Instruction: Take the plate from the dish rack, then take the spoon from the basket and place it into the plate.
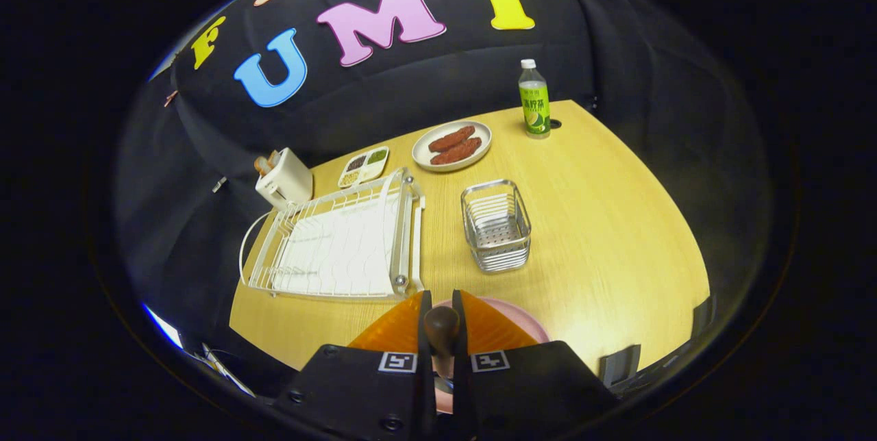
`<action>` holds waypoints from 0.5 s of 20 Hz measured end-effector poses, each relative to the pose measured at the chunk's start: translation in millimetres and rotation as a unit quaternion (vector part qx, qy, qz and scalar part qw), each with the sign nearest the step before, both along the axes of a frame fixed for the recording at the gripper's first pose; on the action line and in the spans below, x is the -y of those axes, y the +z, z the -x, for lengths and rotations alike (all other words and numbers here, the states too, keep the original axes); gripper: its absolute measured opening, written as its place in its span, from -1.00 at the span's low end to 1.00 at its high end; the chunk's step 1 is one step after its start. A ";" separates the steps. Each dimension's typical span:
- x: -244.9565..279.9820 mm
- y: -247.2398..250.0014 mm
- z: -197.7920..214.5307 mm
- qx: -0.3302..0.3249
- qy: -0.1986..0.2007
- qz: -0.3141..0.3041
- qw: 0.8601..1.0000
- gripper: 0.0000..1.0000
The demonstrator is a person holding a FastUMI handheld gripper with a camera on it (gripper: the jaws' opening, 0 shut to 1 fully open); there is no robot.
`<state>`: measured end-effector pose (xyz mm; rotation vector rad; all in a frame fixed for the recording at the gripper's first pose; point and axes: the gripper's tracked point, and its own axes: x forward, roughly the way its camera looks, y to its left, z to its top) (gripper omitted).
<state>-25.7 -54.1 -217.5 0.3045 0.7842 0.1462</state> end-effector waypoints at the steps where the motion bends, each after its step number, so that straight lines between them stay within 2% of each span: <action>1: -3.8 -9.3 3.8 -0.013 0.001 -0.008 1.000 -0.72; 5: -6.0 -43.9 10.1 -0.062 -0.006 -0.025 0.998 -0.73; 10: -6.0 -58.5 4.8 -0.077 0.011 -0.026 0.997 -0.71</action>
